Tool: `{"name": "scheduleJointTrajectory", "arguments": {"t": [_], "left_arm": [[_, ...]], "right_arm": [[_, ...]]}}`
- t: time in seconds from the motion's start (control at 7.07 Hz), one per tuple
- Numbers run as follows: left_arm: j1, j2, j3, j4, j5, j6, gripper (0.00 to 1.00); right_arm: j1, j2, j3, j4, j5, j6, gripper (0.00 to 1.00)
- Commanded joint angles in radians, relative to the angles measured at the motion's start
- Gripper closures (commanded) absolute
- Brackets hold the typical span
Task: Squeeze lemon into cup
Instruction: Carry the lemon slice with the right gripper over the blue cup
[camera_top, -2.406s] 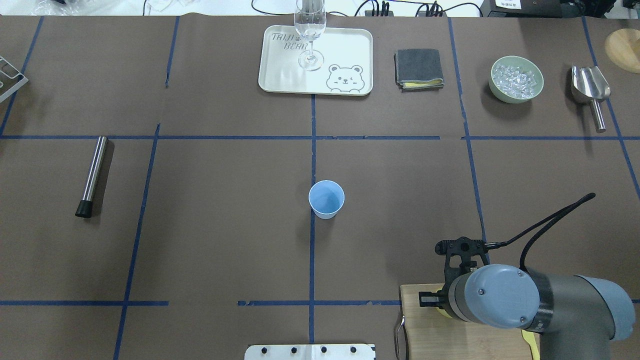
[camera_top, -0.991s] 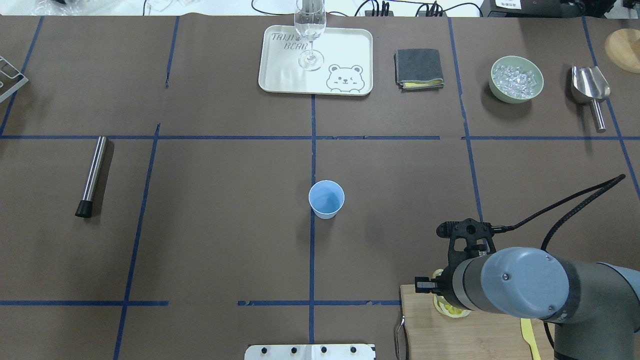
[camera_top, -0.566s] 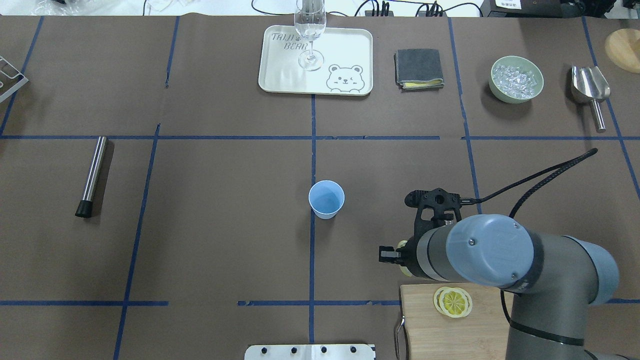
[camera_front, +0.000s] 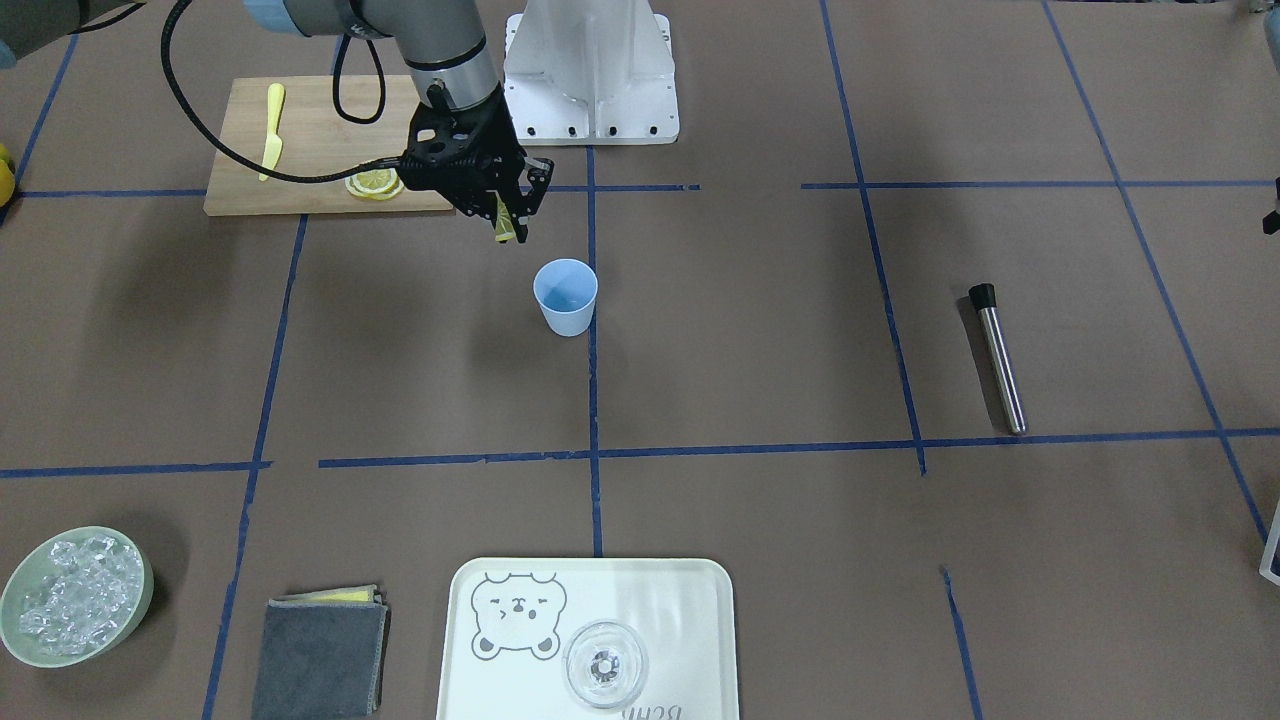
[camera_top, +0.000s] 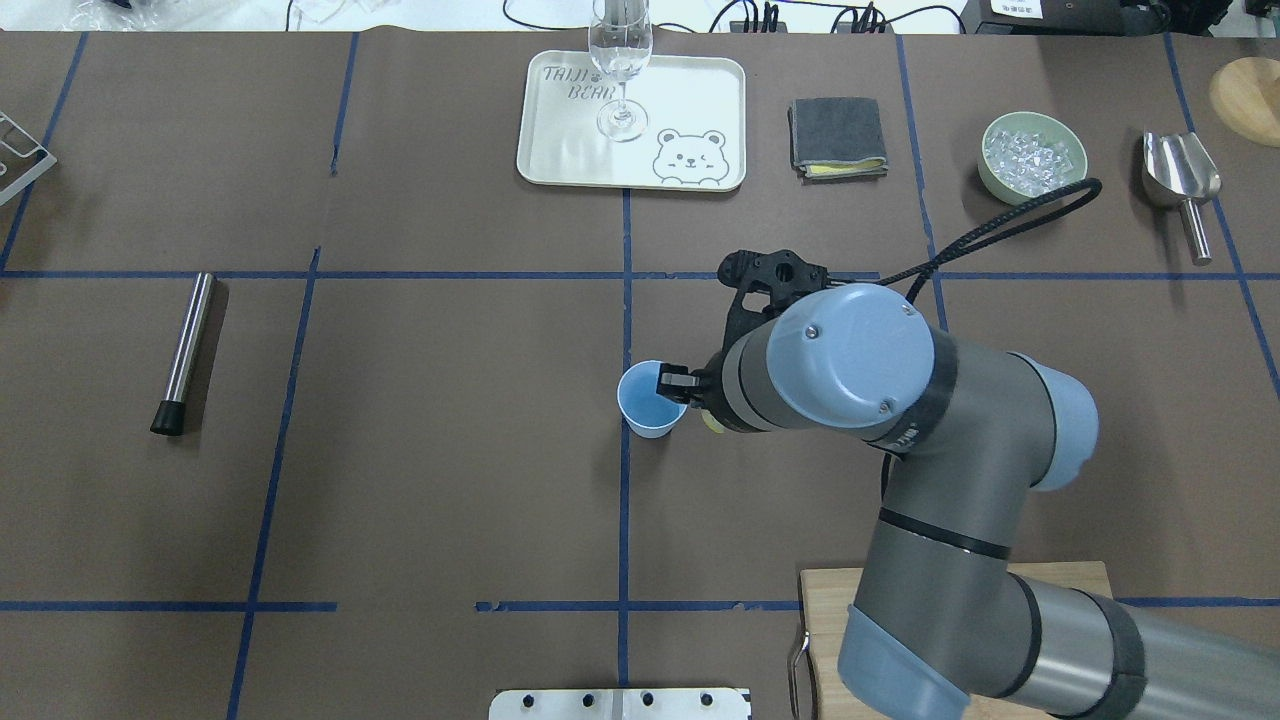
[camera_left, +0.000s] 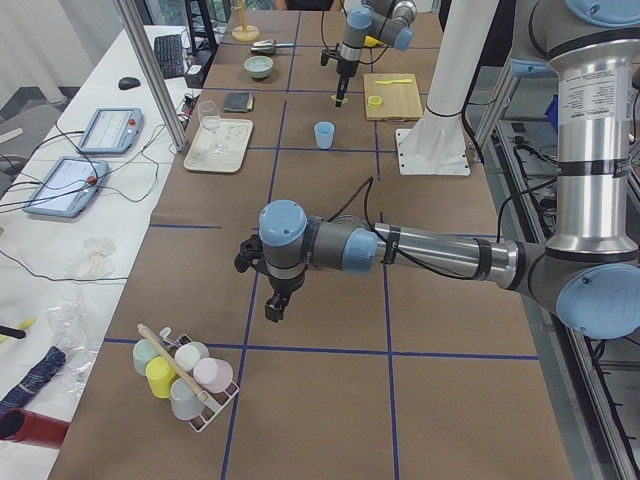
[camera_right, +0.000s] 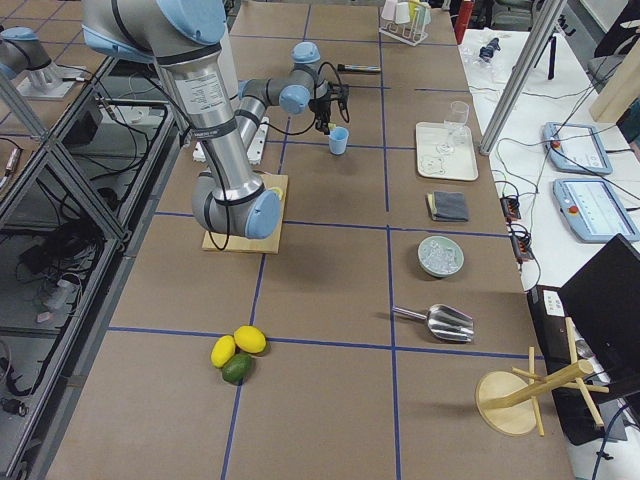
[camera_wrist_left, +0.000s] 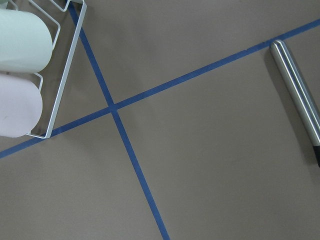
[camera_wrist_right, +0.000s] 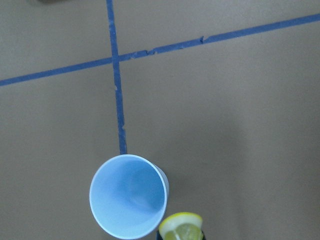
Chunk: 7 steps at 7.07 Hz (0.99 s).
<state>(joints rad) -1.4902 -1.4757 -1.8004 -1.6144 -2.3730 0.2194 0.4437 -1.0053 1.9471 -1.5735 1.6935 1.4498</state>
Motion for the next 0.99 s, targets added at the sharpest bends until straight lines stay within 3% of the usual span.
{"name": "scheduleJointTrajectory", "arguments": {"t": [0.0, 0.57, 0.85], "left_arm": [[0.001, 0.0, 0.0, 0.001, 0.0, 0.0, 0.0], [-0.001, 0.002, -0.002, 0.001, 0.0, 0.0, 0.0], [-0.002, 0.002, -0.004, -0.001, 0.0, 0.002, 0.0]], "right_arm": [[0.02, 0.094, -0.111, 0.007, 0.0, 0.001, 0.7], [-0.003, 0.113, -0.217, 0.099, 0.0, 0.064, 0.48], [-0.028, 0.1, -0.211, 0.099, 0.0, 0.064, 0.44]]}}
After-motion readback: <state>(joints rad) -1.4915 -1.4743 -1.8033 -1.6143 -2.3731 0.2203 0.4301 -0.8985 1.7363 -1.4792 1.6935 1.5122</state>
